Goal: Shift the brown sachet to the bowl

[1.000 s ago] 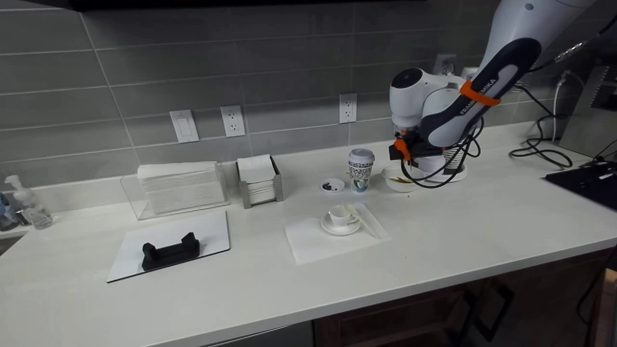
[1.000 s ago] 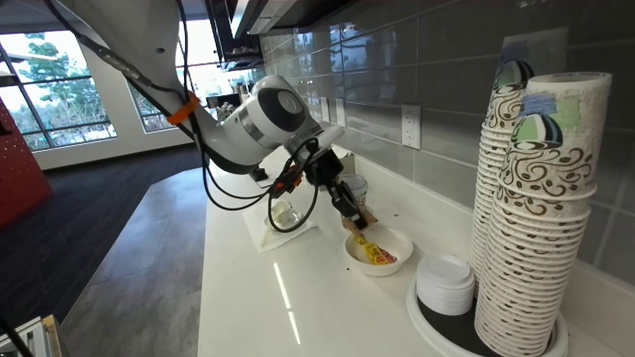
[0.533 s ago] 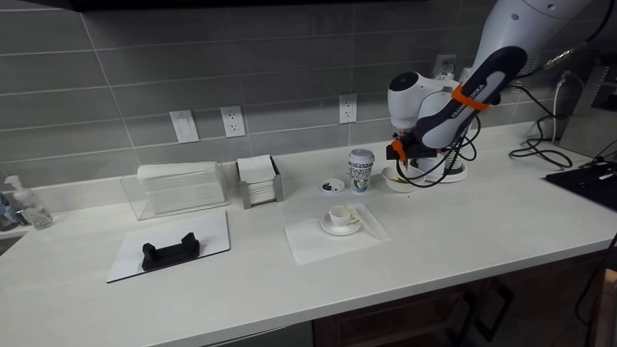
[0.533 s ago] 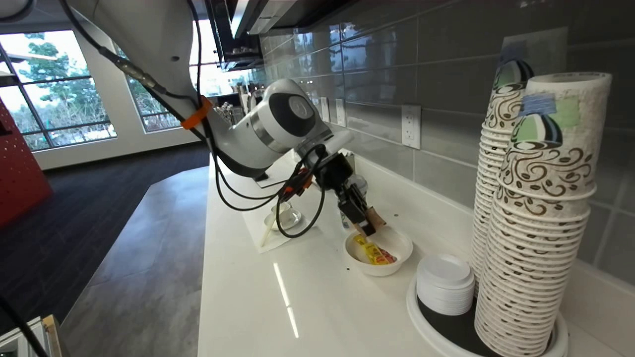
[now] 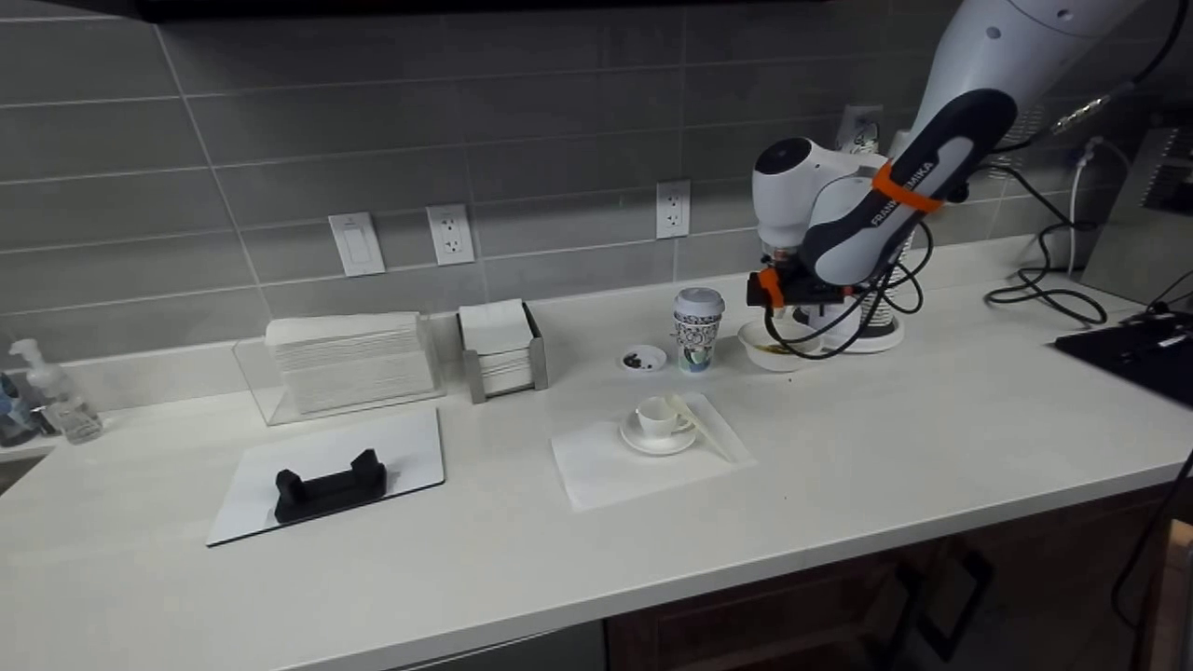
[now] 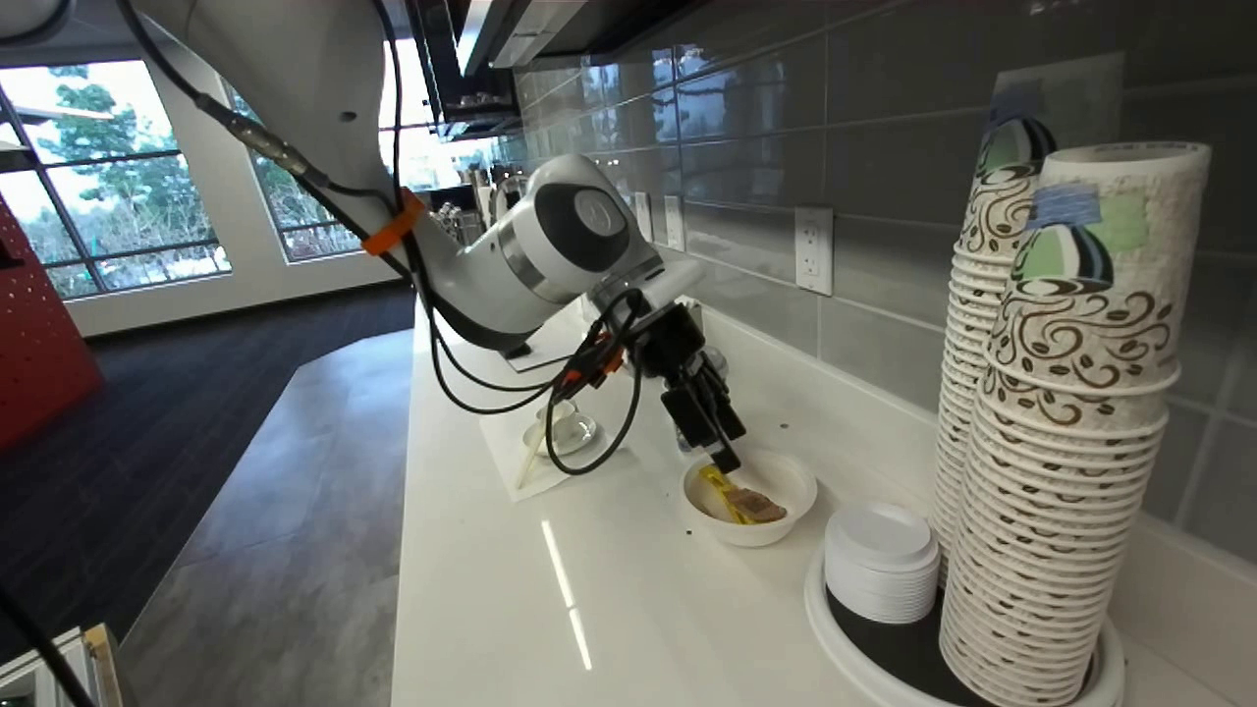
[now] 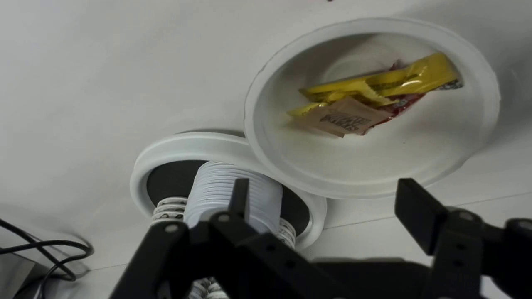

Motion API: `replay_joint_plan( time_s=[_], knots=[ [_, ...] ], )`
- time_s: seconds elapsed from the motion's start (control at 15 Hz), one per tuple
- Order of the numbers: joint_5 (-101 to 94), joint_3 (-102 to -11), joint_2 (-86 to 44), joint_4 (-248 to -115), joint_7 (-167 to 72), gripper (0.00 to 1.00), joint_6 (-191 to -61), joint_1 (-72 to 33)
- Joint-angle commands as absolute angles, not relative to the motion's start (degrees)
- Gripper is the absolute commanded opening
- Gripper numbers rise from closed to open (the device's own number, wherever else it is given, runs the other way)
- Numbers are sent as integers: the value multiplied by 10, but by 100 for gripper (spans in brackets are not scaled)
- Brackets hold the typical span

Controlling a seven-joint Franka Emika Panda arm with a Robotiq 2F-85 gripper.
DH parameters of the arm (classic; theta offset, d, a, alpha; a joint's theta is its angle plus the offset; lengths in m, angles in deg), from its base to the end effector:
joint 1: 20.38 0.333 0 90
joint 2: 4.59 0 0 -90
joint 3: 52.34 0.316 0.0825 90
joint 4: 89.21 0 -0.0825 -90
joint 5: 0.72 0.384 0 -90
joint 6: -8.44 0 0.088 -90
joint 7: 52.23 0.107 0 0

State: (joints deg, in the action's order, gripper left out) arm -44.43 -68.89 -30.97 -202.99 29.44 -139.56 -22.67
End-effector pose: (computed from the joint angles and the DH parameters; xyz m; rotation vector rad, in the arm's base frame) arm 0.5958 -0.1824 0.2497 2.2878 -1.3734 0.5367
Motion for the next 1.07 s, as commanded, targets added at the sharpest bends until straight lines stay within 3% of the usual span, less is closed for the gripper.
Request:
replay_joint_plan(
  time_s=[0.0,0.4,1.0],
  knots=[
    [-419,-690,-305,-2030,292,100,-1379,-225],
    [-432,-695,-236,-2097,287,100,-1318,-209],
    [-486,-660,-8,-2337,157,100,-1317,-244]
  ],
)
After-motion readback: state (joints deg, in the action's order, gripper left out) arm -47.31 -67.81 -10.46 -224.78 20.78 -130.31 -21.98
